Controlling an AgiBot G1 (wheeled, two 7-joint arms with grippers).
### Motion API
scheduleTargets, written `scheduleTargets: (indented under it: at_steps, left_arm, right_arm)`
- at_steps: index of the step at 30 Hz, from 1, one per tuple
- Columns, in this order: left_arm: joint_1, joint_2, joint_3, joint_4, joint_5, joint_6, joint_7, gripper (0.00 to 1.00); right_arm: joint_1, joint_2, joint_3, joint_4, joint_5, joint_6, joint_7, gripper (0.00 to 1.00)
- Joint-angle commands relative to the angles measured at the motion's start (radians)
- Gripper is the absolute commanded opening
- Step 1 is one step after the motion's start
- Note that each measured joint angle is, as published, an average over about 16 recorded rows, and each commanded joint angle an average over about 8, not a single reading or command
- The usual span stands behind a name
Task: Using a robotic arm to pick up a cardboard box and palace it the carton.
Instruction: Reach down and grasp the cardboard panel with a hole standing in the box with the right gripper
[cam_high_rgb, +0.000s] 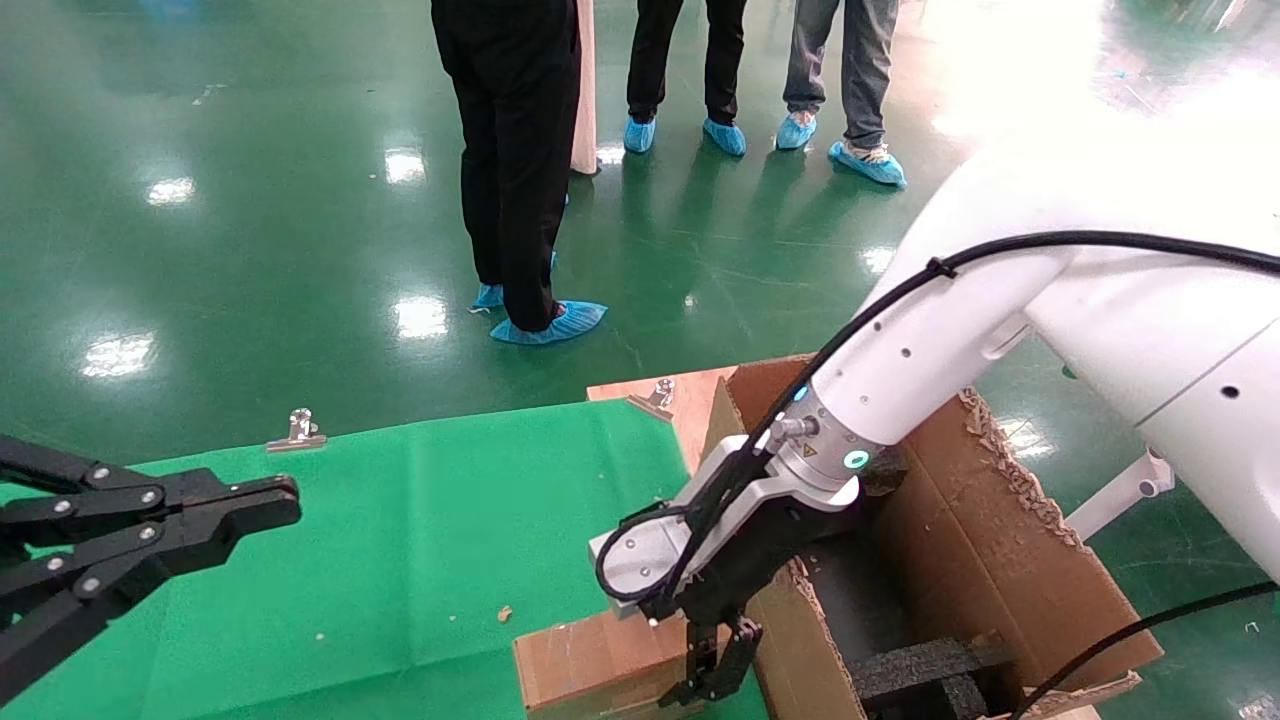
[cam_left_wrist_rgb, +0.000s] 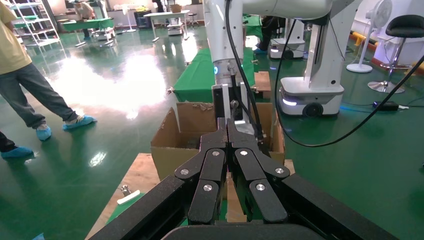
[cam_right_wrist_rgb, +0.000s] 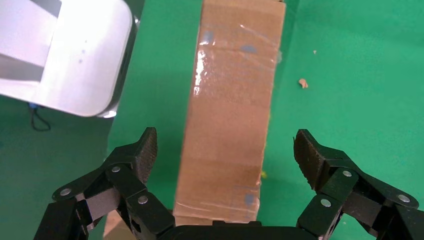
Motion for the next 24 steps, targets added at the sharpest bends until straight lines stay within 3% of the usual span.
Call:
scheduleTargets:
  at_steps: [1, 3, 4, 11, 24]
  left_arm:
    - [0.000, 0.000, 0.000, 0.000, 0.000, 0.000, 0.000, 0.79]
    - [0.000, 0.000, 0.000, 0.000, 0.000, 0.000, 0.000, 1.00]
    - [0.000, 0.000, 0.000, 0.000, 0.000, 0.000, 0.000, 1.00]
    - [0.000, 0.000, 0.000, 0.000, 0.000, 0.000, 0.000, 1.00]
    - [0.000, 0.000, 0.000, 0.000, 0.000, 0.000, 0.000, 1.00]
  right_arm:
    - [0.009, -0.013, -0.019, -0.011, -0.006, 0.002, -0.012, 1.00]
    - [0.015, -0.019, -0.028, -0.016, -0.008, 0.003, -0.018, 1.00]
    - [0.017, -0.020, -0.031, -0.018, -0.009, 0.003, -0.019, 0.90]
    - [0.018, -0.020, -0.031, -0.018, -0.010, 0.004, -0.020, 0.03]
    - [0.010, -0.015, -0.020, -0.012, -0.006, 0.003, -0.016, 0.00]
